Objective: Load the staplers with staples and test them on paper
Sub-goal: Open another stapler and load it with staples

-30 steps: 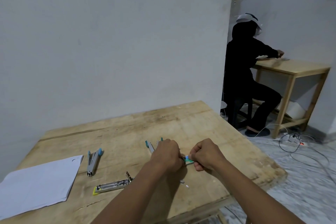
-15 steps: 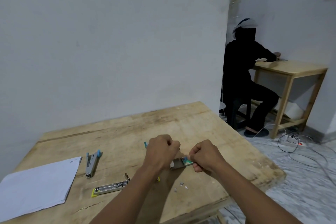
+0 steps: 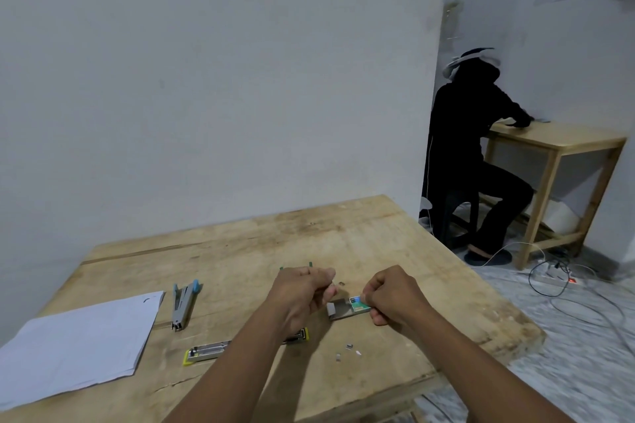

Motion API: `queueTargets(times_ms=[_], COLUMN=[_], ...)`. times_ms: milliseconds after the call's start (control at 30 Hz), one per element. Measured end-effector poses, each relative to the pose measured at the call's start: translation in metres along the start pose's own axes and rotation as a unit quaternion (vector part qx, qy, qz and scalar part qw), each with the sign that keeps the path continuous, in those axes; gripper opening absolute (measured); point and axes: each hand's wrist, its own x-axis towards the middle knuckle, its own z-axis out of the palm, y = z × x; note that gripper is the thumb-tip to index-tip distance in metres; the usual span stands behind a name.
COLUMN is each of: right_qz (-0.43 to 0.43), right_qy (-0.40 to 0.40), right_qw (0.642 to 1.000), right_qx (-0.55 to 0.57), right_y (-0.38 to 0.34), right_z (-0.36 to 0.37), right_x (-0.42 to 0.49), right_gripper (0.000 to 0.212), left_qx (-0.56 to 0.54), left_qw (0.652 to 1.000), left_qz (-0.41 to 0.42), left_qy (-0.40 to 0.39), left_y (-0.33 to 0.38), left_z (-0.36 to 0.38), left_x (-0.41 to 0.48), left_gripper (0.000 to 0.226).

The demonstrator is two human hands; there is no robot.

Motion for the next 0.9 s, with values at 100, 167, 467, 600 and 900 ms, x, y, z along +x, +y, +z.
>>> queueTargets(times_ms=[100, 167, 467, 600, 900], right_qz=[-0.003, -0.002, 0.001, -0.004, -0.038], right_qy=[0.002, 0.004, 0.008, -0.036, -0.076], right_qw=[1.000, 1.000, 1.000, 0.999, 0.994], right_qx=[-0.008, -0.014, -0.028, 0.009, -0.062], right_y=[-0.001, -0.002, -0.004, -0.009, -0.015], right_z=[0.000, 0.000, 0.003, 0.008, 0.000], right_x=[-0.002, -0.003, -0.005, -0.012, -0.024], right_gripper=[0.012, 0.009, 0.008, 0.012, 0.014], left_qx=[0.066, 0.184, 0.638, 0.642, 0.546], left_qw=[0.998, 0.983, 0.767, 0.762, 0.832], left_qz=[0.000, -0.005, 0.057, 0.083, 0.066], left_qy=[-0.013, -0.002, 0.038, 0.029, -0.066], left_y=[0.000, -0.002, -0.017, -0.024, -0.008], left_z=[-0.004, -0.007, 0.000, 0.008, 0.002], left_x=[-0.002, 0.000, -0.003, 0.004, 0.005], left_gripper=[0.017, 0.022, 0.034, 0.025, 0.035])
